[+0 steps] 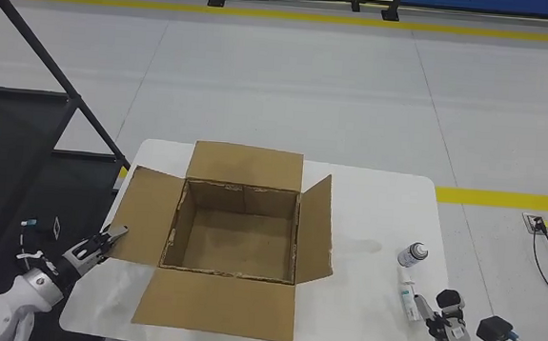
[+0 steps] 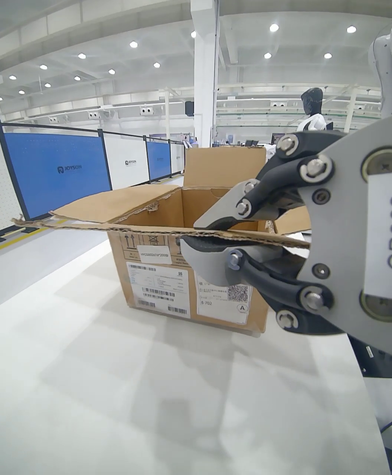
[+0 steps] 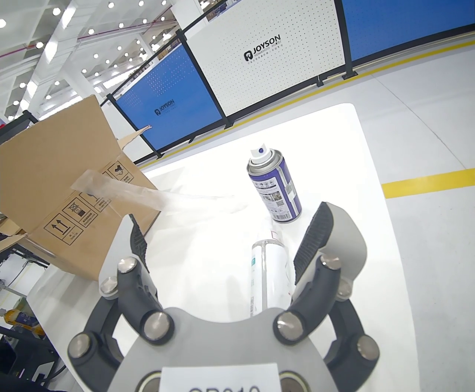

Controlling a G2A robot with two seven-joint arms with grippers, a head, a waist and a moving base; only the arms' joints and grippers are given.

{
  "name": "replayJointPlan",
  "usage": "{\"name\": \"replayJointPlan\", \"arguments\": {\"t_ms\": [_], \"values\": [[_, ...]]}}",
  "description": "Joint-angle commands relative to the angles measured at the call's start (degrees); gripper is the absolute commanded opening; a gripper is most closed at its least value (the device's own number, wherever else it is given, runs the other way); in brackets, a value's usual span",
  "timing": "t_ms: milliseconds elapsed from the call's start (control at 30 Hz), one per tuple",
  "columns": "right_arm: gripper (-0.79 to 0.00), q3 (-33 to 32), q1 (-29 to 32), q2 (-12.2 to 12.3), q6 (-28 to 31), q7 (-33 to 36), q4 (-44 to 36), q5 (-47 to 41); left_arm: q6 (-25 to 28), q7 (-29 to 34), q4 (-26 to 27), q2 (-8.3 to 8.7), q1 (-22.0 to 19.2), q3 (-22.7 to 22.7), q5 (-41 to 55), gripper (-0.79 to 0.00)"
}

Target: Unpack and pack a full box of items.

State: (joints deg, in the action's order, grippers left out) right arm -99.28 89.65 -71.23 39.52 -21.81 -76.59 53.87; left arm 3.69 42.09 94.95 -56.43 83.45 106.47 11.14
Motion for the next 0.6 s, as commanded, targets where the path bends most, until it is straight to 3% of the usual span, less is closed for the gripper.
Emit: {"name": "replayJointPlan", "arguments": {"t_ms": [0,100,133,267,567], "values": [[0.0,0.0,-0.2,0.0,0.0,0.1,0.4,0.3,-0.2,-0.1,-0.1,0.04,-0.4,-0.1,-0.2,-0.757],[0.0,-0.1,-0.1,0.2,-0.3,-0.1,0.6,1.7,-0.4,-0.2,0.0,0.11,-0.6,-0.1,-0.4,-0.363],[0.0,-0.2,0.1,0.2,-0.6,-0.3,0.3,2.7,-0.6,-0.2,0.0,0.14,-0.6,0.0,-0.5,0.0],[0.0,-0.4,1.8,0.3,-3.5,-2.6,-1.4,7.1,-1.1,-0.2,0.0,0.22,-0.5,0.6,0.1,0.0],[0.0,-0.4,1.8,0.3,-3.5,-2.6,-1.4,7.1,1.5,-0.9,0.6,0.06,2.9,3.8,5.6,0.0]]}}
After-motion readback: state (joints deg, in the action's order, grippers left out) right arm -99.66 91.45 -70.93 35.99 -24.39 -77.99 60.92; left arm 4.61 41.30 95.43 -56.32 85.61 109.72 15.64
